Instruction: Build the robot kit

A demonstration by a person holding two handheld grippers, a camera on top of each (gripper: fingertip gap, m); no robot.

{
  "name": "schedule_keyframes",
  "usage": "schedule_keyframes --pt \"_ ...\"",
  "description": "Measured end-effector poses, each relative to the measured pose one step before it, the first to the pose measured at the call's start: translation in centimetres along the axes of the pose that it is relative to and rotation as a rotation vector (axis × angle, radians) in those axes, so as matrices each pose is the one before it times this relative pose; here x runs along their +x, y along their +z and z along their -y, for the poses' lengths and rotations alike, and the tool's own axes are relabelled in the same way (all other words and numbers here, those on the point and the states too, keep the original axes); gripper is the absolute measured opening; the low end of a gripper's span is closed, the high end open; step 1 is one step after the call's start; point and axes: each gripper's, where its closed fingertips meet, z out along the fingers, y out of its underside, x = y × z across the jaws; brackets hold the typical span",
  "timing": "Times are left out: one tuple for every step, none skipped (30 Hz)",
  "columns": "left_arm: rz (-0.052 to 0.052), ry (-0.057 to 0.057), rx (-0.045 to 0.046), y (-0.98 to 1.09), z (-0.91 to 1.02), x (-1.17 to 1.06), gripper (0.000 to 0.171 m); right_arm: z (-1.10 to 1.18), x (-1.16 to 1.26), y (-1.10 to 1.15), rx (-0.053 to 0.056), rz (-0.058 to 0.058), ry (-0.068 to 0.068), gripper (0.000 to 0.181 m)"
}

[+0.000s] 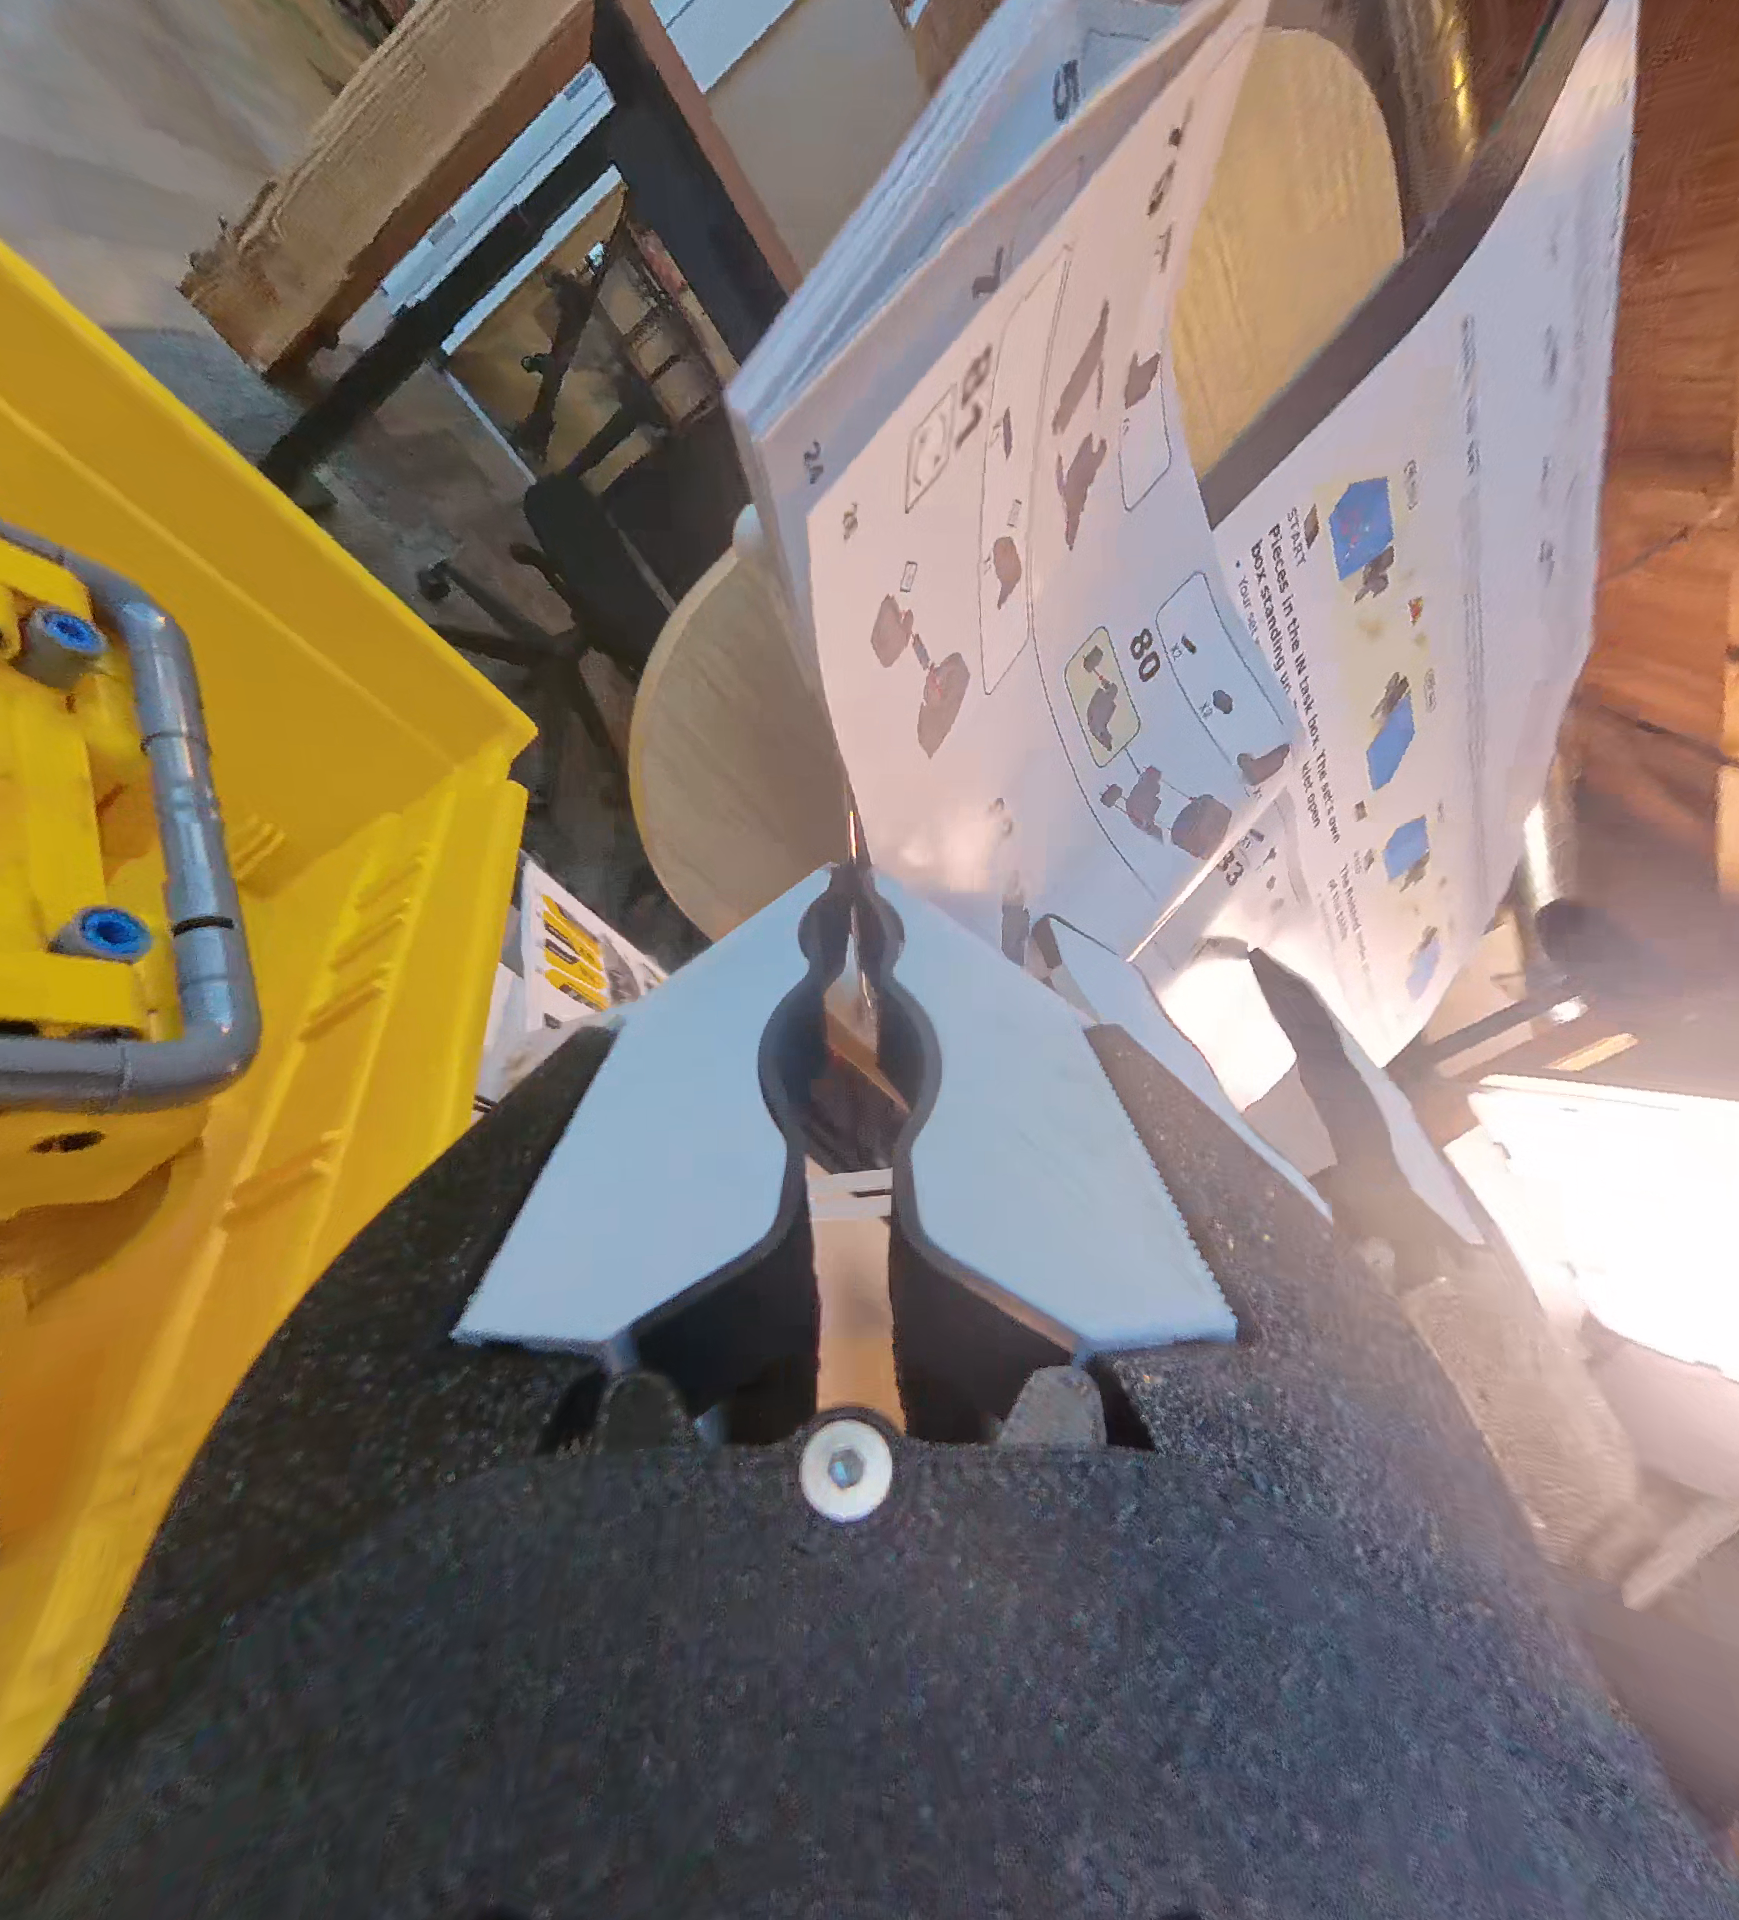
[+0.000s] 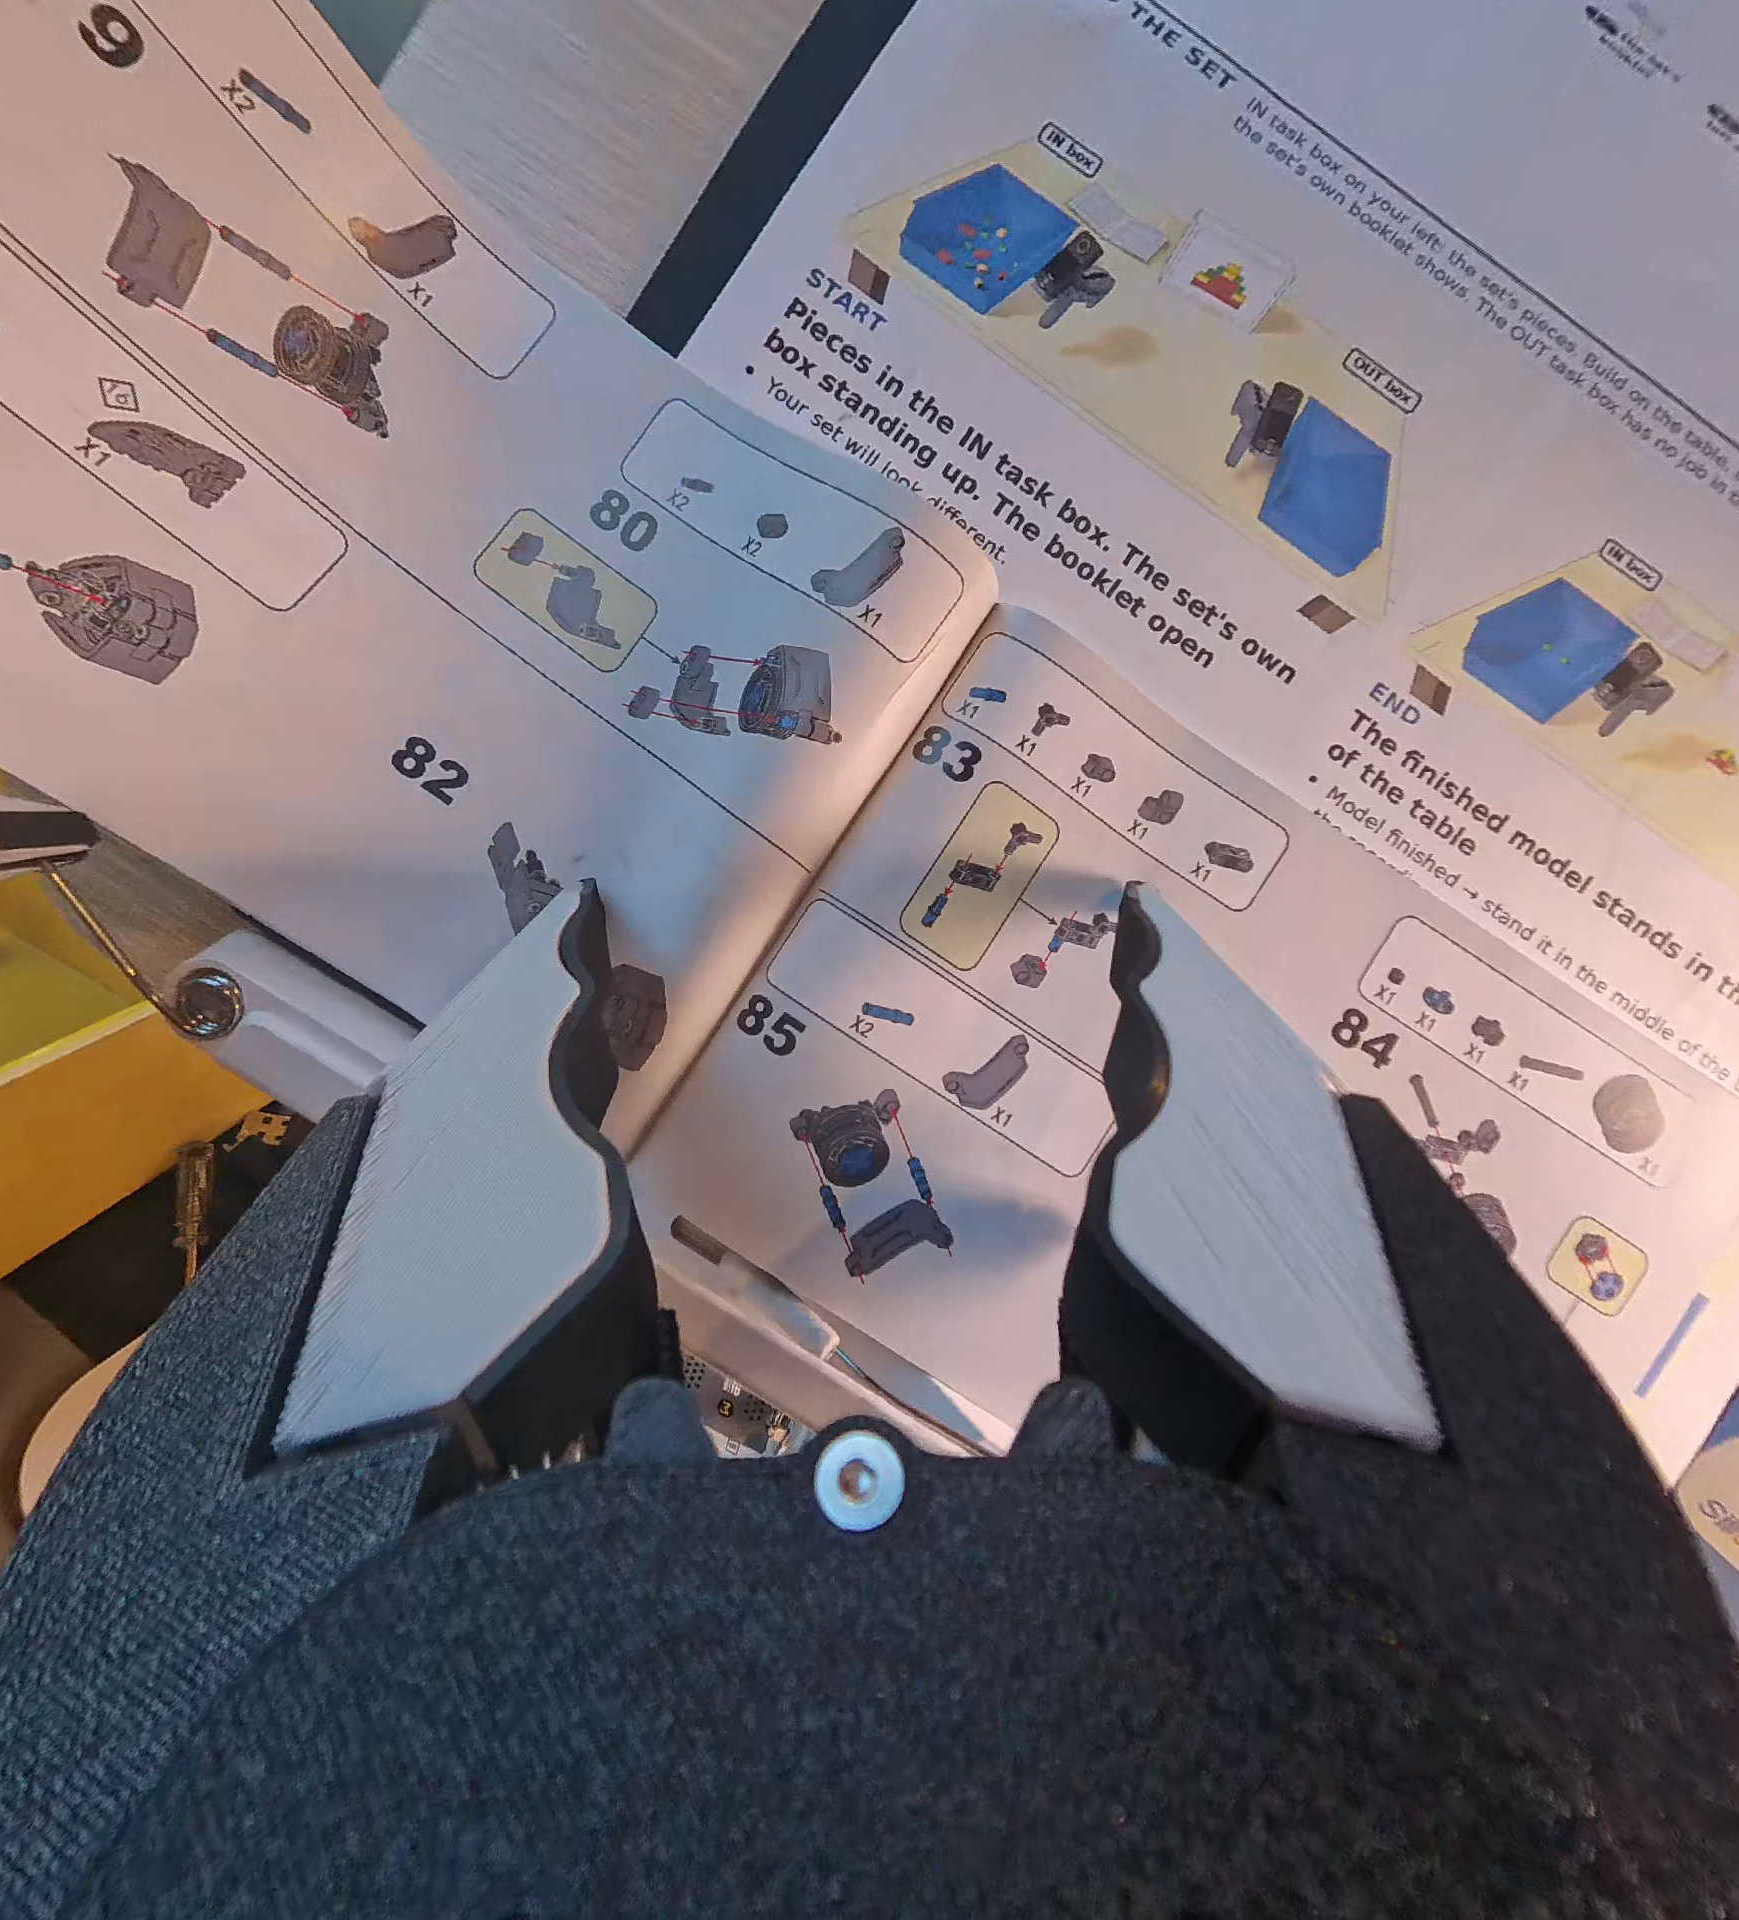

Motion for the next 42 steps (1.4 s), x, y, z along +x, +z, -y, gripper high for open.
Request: schedule_keyframes --pt "-0.0155 -0.0579 0.00511 -0.047 -0.002 -0.055 0.000 -0.009 0.010 0.014 -0.0008 -0.0026 0.0057 0.097" --pt "-0.0134 -0.0478 0.00688 -0.076 -0.010 -0.105 0.000 -0.026 -0.015 0.004 0.0016 -0.0012 0.0051 0.097" --pt "-0.0149 -0.0396 0.00857 -0.124 -0.027 -0.114 0.000 -0.019 -0.004 -0.001 0.0027 -0.0025 0.0027 0.096" --pt "-0.0132 -0.0301 0.01042 -0.157 -0.037 -0.142 0.000 -0.014 -0.016 -0.011 0.0016 -0.0020 0.0014 0.096" --pt "-0.0083 -0.0062 0.00888 -0.146 -0.059 -0.080 0.000 -0.012 -0.046 -0.033 0.0009 -0.0003 -0.0006 0.096" --pt "-0.0016 0.0336 0.00473 -0.097 -0.034 0.052 0.000 -0.009 -0.036 -0.018 0.0007 -0.0006 -0.0029 0.096" --pt "0.0052 0.0502 0.00102 -0.011 0.008 0.121 0.000 0.009 -0.003 -0.012 -0.0004 -0.0006 -0.0021 0.096" --pt "0.0053 0.0457 -0.00278 0.073 0.014 0.125 0.000 0.006 0.000 0.014 -0.0005 0.0005 -0.0017 0.096" --pt "0.0047 0.0404 -0.00646 0.115 0.039 0.111 0.000 -0.012 0.019 0.035 -0.0011 0.0002 -0.0016 0.096" --pt "0.0035 0.0261 -0.00737 0.130 0.059 0.138 0.000 0.000 0.019 0.030 -0.0020 0.0006 -0.0003 0.096" --pt "0.0027 0.0167 -0.00972 0.142 0.051 0.147 0.000 0.000 -0.004 0.021 -0.0015 0.0003 0.0002 0.096" --pt "0.0030 0.0211 -0.01160 0.138 0.056 0.165 0.000 0.007 0.005 0.018 0.0002 -0.0010 -0.0001 0.096" --pt "0.0059 0.0311 -0.01097 0.116 0.023 0.142 0.000 -0.006 0.001 0.012 0.0007 -0.0016 0.0010 0.096" --pt "0.0055 0.0097 -0.00695 0.044 0.000 0.036 0.000 -0.003 -0.003 0.003 0.0009 -0.0010 0.0034 0.096" --pt "-0.0005 -0.0521 -0.00150 -0.063 -0.031 -0.159 0.000 -0.008 -0.019 0.004 0.0011 -0.0006 0.0042 0.095" --pt "-0.0073 -0.0932 0.00449 -0.147 -0.049 -0.285 0.000 -0.017 -0.009 -0.003 0.0004 -0.0005 0.0051 0.095" --pt "-0.0069 -0.0720 0.01044 -0.196 -0.081 -0.321 0.000 -0.006 0.005 -0.003 -0.0004 -0.0017 0.0027 0.095" --pt "-0.0069 -0.0405 0.01245 -0.222 -0.122 -0.240 0.000 -0.016 0.007 0.004 -0.0007 -0.0004 0.0044 0.095" --pt "-0.0063 -0.0314 0.01100 -0.228 -0.113 -0.181 0.000 -0.010 0.003 -0.009 -0.0013 -0.0008 0.0019 0.095" --pt "-0.0083 -0.0416 0.01010 -0.178 -0.095 -0.101 0.000 0.006 0.000 -0.009 -0.0009 -0.0022 0.0023 0.095" --pt "-0.0082 -0.0472 0.01134 -0.128 -0.070 -0.106 0.000 0.030 -0.031 -0.003 0.0018 -0.0025 0.0115 0.095" --pt "-0.0044 -0.0362 0.01350 -0.111 -0.062 -0.135 0.000 0.027 -0.010 -0.014 0.0004 -0.0047 0.0084 0.095" --pt "-0.0029 -0.0254 0.01367 -0.073 -0.056 -0.139 0.000 0.003 -0.027 0.006 -0.0017 -0.0055 0.0070 0.095" --pt "-0.0042 -0.0145 0.01027 -0.019 -0.028 -0.045 0.001 -0.021 -0.018 -0.005 -0.0025 -0.0033 0.0047 0.095" --pt "-0.0030 -0.0026 0.00506 0.008 0.030 0.032 0.000 -0.021 -0.002 -0.014 -0.0011 -0.0014 0.0016 0.095" --pt "0.0012 0.0135 0.00098 0.033 0.034 0.108 0.000 0.003 0.008 -0.025 0.0001 -0.0004 -0.0031 0.095" --pt "0.0046 0.0323 -0.00189 0.056 0.053 0.158 0.000 -0.012 0.006 -0.003 0.0003 -0.0001 -0.0054 0.095" --pt "0.0068 0.0456 -0.00409 0.080 0.046 0.211 0.000 0.003 0.005 -0.003 0.0002 0.0000 -0.0042 0.095" --pt "0.0082 0.0579 -0.00678 0.129 0.068 0.238 0.000 0.014 -0.009 0.024 0.0008 0.0011 -0.0048 0.094" --pt "0.0063 0.0646 -0.01137 0.195 0.076 0.265 0.000 0.005 -0.003 0.009 0.0012 0.0011 -0.0050 0.094" --pt "0.0029 0.0727 -0.01591 0.282 0.078 0.303 0.000 0.013 0.000 -0.008 0.0018 0.0018 -0.0062 0.094" --pt "0.0001 0.0847 -0.02153 0.343 0.040 0.393 0.000 -0.004 -0.004 -0.024 0.0011 0.0028 -0.0051 0.094" --pt "-0.0050 0.0913 -0.02802 0.410 -0.053 0.562 0.000 0.009 0.013 -0.017 0.0011 0.0025 -0.0045 0.094" --pt "-0.0063 0.1038 -0.03784 0.447 -0.175 0.703 0.000 0.021 -0.013 -0.004 0.0014 0.0026 -0.0037 0.094" --pt "-0.0068 0.1203 -0.04852 0.521 -0.361 0.776 0.000 0.017 -0.015 0.015 0.0010 0.0017 -0.0021 0.094" --pt "-0.0108 0.1263 -0.05997 0.566 -0.573 0.801 0.002 0.020 0.013 0.010 0.0005 0.0014 -0.0022 0.094" --pt "0.0028 0.1276 -0.05308 0.471 -0.523 0.527 0.002 -0.001 0.019 0.031 -0.0012 0.0019 0.0005 0.094" --pt "0.0067 0.1252 -0.03418 0.293 -0.287 0.273 0.002 -0.032 0.063 0.035 -0.0031 0.0009 0.0000 0.094" --pt "0.0059 0.1183 -0.01580 0.024 0.006 -0.038 0.001 0.000 0.030 0.016 0.0005 0.0056 0.0008 0.094" --pt "-0.0100 0.0824 -0.02154 -0.024 -0.099 -0.007 0.001 -0.008 -0.013 -0.009 -0.0009 0.0065 -0.0004 0.094" --pt "-0.0227 0.0263 -0.01670 -0.094 -0.046 0.073 0.001 0.022 0.005 -0.062 0.0000 0.0048 -0.0034 0.093" --pt "-0.0299 0.0211 -0.02042 -0.075 -0.118 0.104 0.001 0.033 -0.053 -0.095 0.0006 0.0089 -0.0092 0.093"
